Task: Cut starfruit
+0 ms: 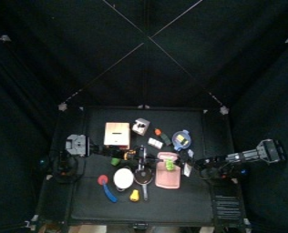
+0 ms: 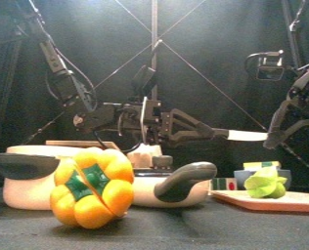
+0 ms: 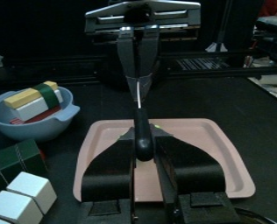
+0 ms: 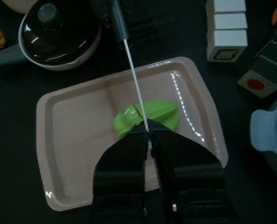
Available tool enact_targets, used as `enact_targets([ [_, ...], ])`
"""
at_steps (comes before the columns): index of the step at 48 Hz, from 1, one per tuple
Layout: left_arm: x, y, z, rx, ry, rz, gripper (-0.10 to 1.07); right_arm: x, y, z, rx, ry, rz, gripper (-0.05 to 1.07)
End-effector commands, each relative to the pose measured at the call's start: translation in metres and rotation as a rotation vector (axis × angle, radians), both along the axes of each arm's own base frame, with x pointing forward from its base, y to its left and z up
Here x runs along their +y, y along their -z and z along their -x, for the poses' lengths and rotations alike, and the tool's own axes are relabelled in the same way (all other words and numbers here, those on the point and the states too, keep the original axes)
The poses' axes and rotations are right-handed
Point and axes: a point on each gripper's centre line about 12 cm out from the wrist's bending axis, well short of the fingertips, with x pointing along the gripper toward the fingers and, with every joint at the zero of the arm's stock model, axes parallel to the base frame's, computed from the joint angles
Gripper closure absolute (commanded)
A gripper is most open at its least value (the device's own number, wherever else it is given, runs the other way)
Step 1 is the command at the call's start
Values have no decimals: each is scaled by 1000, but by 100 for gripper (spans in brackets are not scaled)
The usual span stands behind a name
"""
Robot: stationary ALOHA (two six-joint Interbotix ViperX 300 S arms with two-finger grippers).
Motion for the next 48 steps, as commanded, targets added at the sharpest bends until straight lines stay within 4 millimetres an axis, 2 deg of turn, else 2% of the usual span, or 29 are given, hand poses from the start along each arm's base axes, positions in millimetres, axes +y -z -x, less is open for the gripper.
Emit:
enact_targets([
  [1, -2, -5, -1, -13, 7, 0, 52, -1, -2, -3, -4, 20, -11, 58],
  [12, -9, -2, -2, 23, 18, -5, 52, -1, 8, 2, 34, 42, -42, 58],
  [27, -8, 10, -7, 67, 12, -9, 52, 0, 13, 5, 52, 57, -65, 58],
  [48, -10, 25, -15, 201, -11, -21, 52, 0, 27, 0, 127, 83, -77, 58],
])
